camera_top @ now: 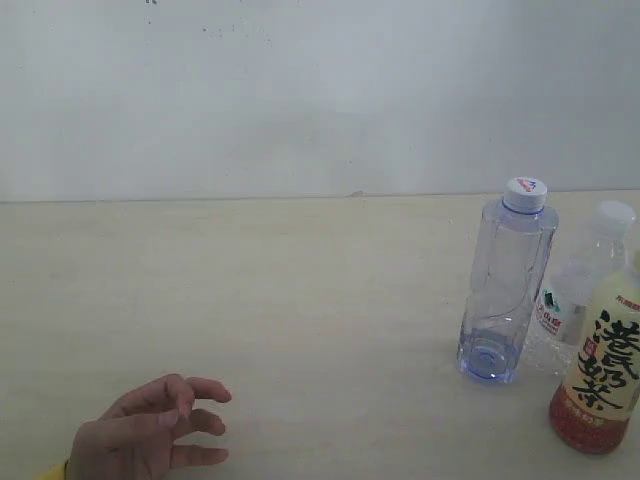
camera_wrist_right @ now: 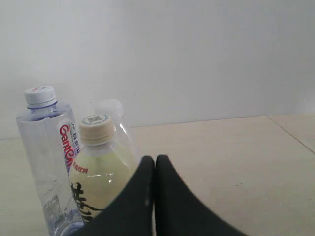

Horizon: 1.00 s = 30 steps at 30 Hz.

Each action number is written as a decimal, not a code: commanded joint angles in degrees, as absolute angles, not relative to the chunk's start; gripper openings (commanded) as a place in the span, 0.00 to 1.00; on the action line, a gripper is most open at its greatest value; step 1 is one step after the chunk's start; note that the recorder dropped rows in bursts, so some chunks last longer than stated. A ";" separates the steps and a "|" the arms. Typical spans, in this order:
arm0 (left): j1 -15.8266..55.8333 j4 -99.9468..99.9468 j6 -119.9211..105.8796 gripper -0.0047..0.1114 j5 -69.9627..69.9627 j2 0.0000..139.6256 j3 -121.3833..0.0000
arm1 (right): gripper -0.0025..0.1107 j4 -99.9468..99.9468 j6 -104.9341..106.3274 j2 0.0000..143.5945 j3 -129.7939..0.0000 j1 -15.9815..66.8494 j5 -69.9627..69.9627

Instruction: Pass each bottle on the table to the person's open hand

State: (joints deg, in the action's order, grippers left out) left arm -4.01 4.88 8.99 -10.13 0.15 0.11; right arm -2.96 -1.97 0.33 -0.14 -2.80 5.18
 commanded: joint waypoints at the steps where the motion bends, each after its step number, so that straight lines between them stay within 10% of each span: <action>1: -4.16 4.91 9.24 0.08 -10.26 0.00 0.00 | 0.02 -2.81 -1.57 0.00 0.00 -2.82 4.47; 30: -4.16 4.91 9.24 0.08 -10.26 0.00 0.00 | 0.02 -2.81 -1.57 0.00 0.00 -2.82 -0.47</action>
